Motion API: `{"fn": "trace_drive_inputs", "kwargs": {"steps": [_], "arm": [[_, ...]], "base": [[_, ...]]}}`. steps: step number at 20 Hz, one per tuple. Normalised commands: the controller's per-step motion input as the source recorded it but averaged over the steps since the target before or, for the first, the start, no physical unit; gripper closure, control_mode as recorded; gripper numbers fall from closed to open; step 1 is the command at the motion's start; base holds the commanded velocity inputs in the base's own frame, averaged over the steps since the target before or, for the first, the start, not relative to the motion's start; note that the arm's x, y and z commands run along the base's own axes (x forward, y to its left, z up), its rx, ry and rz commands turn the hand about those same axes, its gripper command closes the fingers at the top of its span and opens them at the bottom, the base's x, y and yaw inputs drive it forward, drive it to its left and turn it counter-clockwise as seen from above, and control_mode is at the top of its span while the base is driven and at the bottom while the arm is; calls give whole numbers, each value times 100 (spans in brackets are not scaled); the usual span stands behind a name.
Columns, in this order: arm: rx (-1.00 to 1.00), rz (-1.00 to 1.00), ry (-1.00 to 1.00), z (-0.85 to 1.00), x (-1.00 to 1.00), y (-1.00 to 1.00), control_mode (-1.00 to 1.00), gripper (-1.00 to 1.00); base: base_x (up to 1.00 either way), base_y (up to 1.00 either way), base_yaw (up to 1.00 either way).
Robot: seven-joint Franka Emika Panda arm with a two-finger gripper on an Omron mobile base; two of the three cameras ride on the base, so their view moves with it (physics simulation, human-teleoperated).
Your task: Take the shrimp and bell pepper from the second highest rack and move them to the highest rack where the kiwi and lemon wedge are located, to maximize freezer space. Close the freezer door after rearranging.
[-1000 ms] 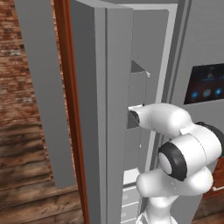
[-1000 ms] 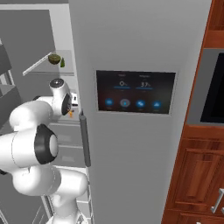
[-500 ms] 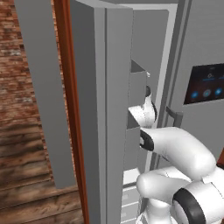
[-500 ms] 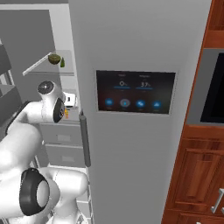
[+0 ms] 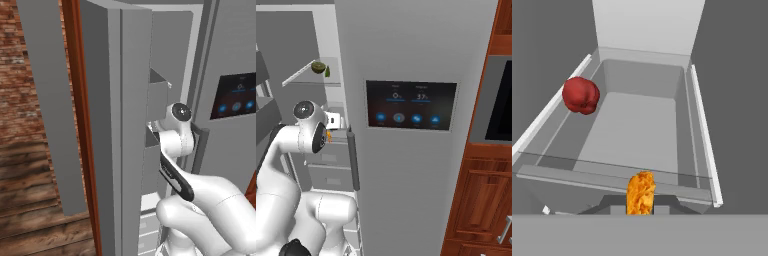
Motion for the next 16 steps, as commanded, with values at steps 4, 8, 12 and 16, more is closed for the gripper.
{"fn": "trace_drive_inputs", "kwargs": {"steps": [4,8,12,16], "arm": [[5,6,-4,68,-68,-6,-100,100],[6,4,-5,99,-53,-3,-100,100],[7,3,-1,99,-39,-2,-100,100],[5,2,-1,82,-7,0,-100,100]], "base": [[0,0,0],[0,0,0],[0,0,0],[0,0,0]]}}
